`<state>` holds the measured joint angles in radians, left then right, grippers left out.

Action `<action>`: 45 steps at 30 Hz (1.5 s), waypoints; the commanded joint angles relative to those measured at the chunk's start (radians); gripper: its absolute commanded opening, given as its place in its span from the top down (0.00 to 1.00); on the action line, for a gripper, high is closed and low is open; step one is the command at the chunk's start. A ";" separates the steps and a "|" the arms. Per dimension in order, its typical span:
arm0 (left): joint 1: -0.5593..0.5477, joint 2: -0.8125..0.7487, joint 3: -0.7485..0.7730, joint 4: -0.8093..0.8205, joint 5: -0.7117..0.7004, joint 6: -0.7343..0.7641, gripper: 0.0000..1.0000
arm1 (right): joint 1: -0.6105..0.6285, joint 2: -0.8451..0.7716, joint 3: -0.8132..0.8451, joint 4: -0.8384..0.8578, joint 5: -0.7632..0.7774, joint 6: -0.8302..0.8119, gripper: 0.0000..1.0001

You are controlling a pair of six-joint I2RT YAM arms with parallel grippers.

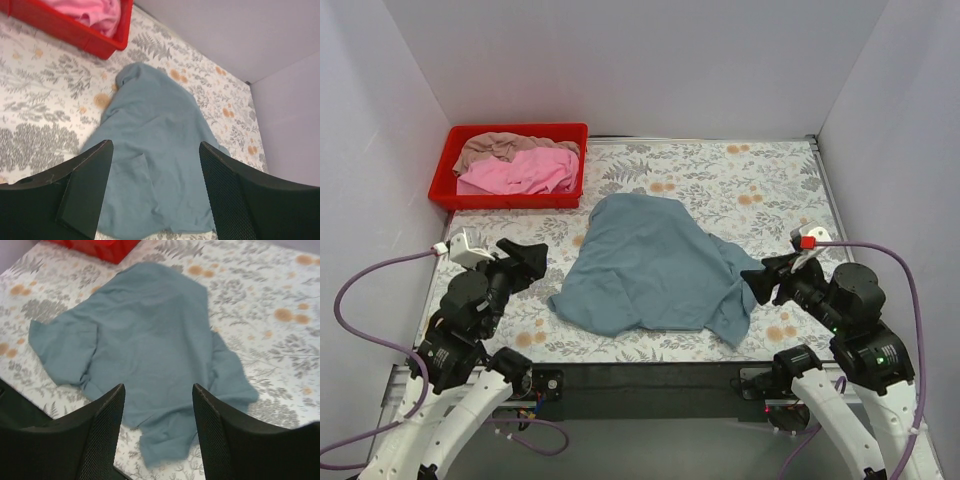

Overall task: Fold and stack the t-shirts
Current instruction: Flatten the tshirt out

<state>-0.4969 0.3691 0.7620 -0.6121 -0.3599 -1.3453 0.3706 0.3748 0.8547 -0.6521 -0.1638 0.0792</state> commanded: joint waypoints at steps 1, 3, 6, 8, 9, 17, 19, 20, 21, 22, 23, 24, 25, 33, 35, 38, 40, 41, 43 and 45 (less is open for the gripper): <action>0.001 0.017 0.003 -0.159 -0.025 -0.135 0.31 | 0.001 0.027 -0.031 0.008 -0.221 0.004 0.35; 0.001 0.021 0.005 -0.164 -0.011 -0.135 0.31 | 0.002 0.052 -0.026 0.014 -0.250 -0.004 0.32; 0.001 0.071 -0.004 -0.147 0.002 -0.143 0.31 | 0.001 0.139 -0.035 0.020 -0.197 0.020 0.33; 0.000 0.119 -0.009 -0.140 0.027 -0.143 0.31 | 0.001 0.180 -0.049 0.031 -0.161 0.054 0.33; 0.001 0.187 -0.015 -0.126 0.042 -0.143 0.30 | 0.001 0.223 -0.068 0.040 -0.148 0.068 0.34; 0.000 0.580 -0.024 0.027 0.271 -0.077 0.30 | -0.001 0.453 -0.183 0.259 -0.157 0.189 0.34; 0.000 0.698 -0.017 0.037 0.283 -0.069 0.30 | -0.001 0.516 -0.200 0.305 -0.131 0.208 0.34; 0.000 0.733 -0.016 0.051 0.285 -0.072 0.30 | -0.001 0.539 -0.210 0.342 -0.120 0.212 0.34; 0.000 0.760 -0.021 0.061 0.282 -0.084 0.30 | -0.001 0.585 -0.216 0.359 -0.105 0.217 0.34; 0.000 0.780 -0.030 0.075 0.280 -0.092 0.30 | -0.002 0.607 -0.221 0.377 -0.102 0.220 0.33; -0.002 0.815 -0.052 0.103 0.271 -0.098 0.30 | -0.007 0.631 -0.235 0.399 -0.100 0.221 0.33; 0.000 0.829 -0.064 0.116 0.268 -0.107 0.31 | -0.013 0.676 -0.244 0.437 -0.102 0.225 0.33; 0.001 0.846 -0.075 0.130 0.263 -0.124 0.33 | -0.019 0.699 -0.250 0.459 -0.100 0.231 0.33; 0.067 1.057 -0.110 0.222 0.213 -0.111 0.42 | -0.143 0.903 -0.293 0.578 -0.089 0.278 0.32; 0.092 1.114 -0.084 0.232 0.196 -0.095 0.46 | -0.183 0.938 -0.289 0.600 -0.076 0.284 0.32; 0.167 1.203 0.002 0.239 0.203 -0.081 0.49 | -0.255 1.010 -0.263 0.609 -0.025 0.300 0.31; 0.178 1.241 0.078 0.232 0.208 -0.065 0.50 | -0.320 1.029 -0.241 0.615 0.015 0.310 0.30; 0.178 1.245 0.101 0.223 0.205 -0.057 0.50 | -0.337 1.038 -0.230 0.612 0.030 0.315 0.30; 0.176 1.217 0.146 0.206 0.205 -0.035 0.46 | -0.361 1.035 -0.192 0.608 0.052 0.309 0.30; 0.178 1.167 0.146 0.193 0.199 -0.012 0.41 | -0.361 1.004 -0.157 0.594 -0.018 0.259 0.28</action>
<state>-0.3328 1.5925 0.8913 -0.3748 -0.1032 -1.4178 0.0345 1.4040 0.6338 -0.0578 -0.2161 0.3893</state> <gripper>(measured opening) 0.555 0.710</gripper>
